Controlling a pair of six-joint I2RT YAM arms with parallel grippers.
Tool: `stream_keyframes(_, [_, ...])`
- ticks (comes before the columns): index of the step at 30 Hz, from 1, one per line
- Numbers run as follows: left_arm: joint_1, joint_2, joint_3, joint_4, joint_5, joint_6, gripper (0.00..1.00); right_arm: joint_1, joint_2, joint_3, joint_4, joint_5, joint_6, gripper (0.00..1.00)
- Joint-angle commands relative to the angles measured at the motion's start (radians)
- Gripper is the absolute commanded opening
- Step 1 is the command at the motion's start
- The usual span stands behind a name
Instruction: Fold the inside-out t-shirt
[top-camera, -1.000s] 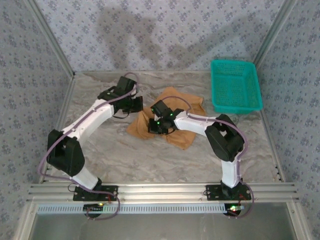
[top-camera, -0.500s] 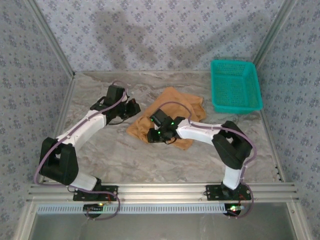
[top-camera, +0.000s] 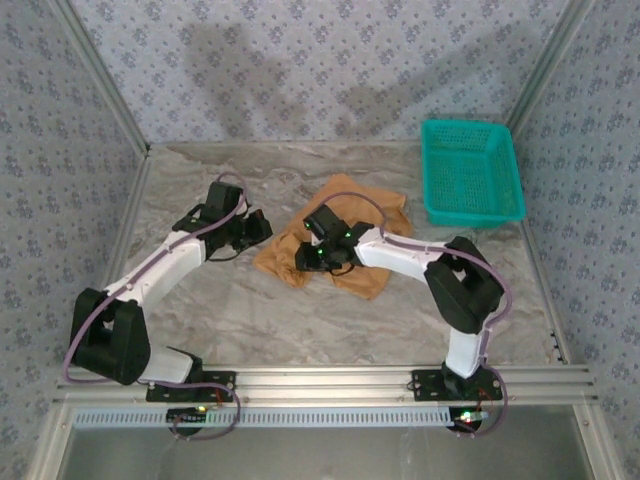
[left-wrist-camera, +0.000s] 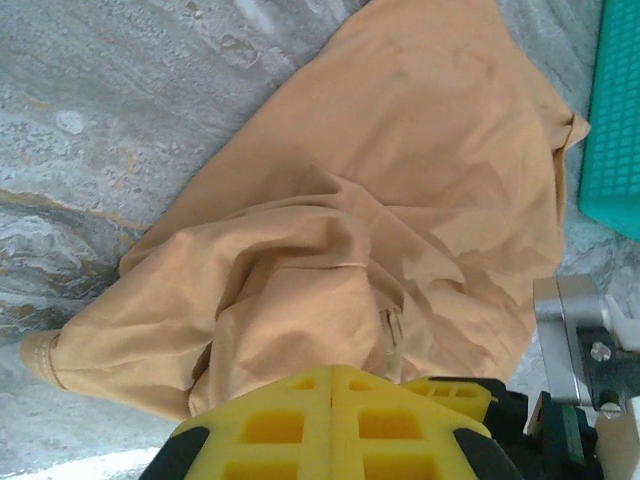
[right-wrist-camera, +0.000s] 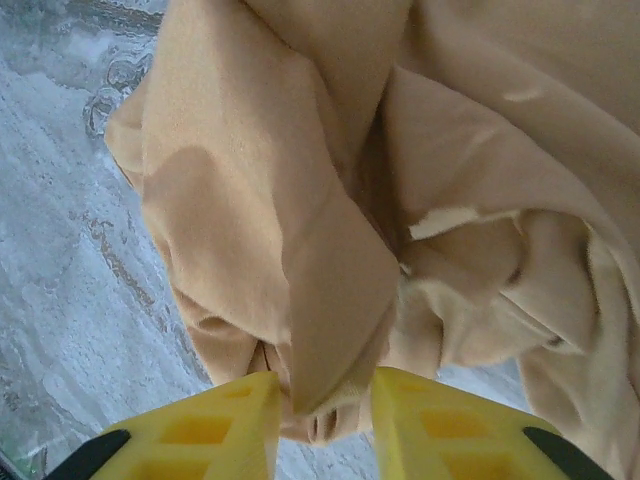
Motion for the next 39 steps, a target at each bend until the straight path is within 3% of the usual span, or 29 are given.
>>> stream_keyframes(1, [0.012,-0.025,-0.028,-0.02,0.005,0.022,0.0,-0.007,0.04,0.066,0.0,-0.011,0.009,0.33])
stream_keyframes(2, [0.013,-0.023,-0.037,-0.013,0.01,0.021,0.0,-0.011,0.054,0.083,-0.001,-0.005,0.008,0.32])
stream_keyframes(5, [0.019,-0.013,-0.064,0.005,0.018,0.017,0.0,-0.027,0.069,0.139,-0.048,-0.015,0.017,0.0])
stream_keyframes(8, [0.021,-0.001,-0.085,0.028,0.045,0.015,0.02,-0.021,0.023,0.195,-0.16,-0.023,0.027,0.0])
stream_keyframes(14, [0.014,0.006,-0.152,0.195,0.134,-0.014,0.07,-0.037,-0.072,0.246,-0.267,-0.191,0.044,0.0])
stream_keyframes(18, [-0.01,0.006,-0.177,0.293,0.181,-0.024,0.25,-0.051,-0.08,0.254,-0.224,-0.309,0.09,0.0])
stream_keyframes(23, [-0.031,0.025,-0.187,0.326,0.18,-0.027,0.34,-0.058,-0.08,0.266,-0.179,-0.361,0.122,0.01])
stream_keyframes(26, [-0.028,0.048,-0.189,0.305,0.15,-0.027,0.34,-0.074,-0.099,0.256,-0.177,-0.344,0.11,0.14])
stream_keyframes(29, [-0.004,0.054,-0.187,0.226,0.094,-0.028,0.3,-0.097,-0.139,0.225,-0.197,-0.257,0.068,0.38])
stream_keyframes(31, [0.008,0.042,-0.187,0.18,0.058,-0.02,0.28,-0.111,-0.155,0.205,-0.241,-0.188,0.032,0.42])
stream_keyframes(33, [0.005,0.014,-0.182,0.125,0.009,0.005,0.28,-0.131,-0.163,0.169,-0.268,-0.146,0.0,0.41])
stream_keyframes(37, [-0.028,-0.055,-0.181,0.07,-0.025,0.045,0.28,-0.156,-0.166,0.084,-0.262,-0.124,-0.034,0.23])
stream_keyframes(39, [-0.059,-0.074,-0.189,0.078,-0.01,0.05,0.29,-0.156,-0.148,0.062,-0.259,-0.127,-0.037,0.2])
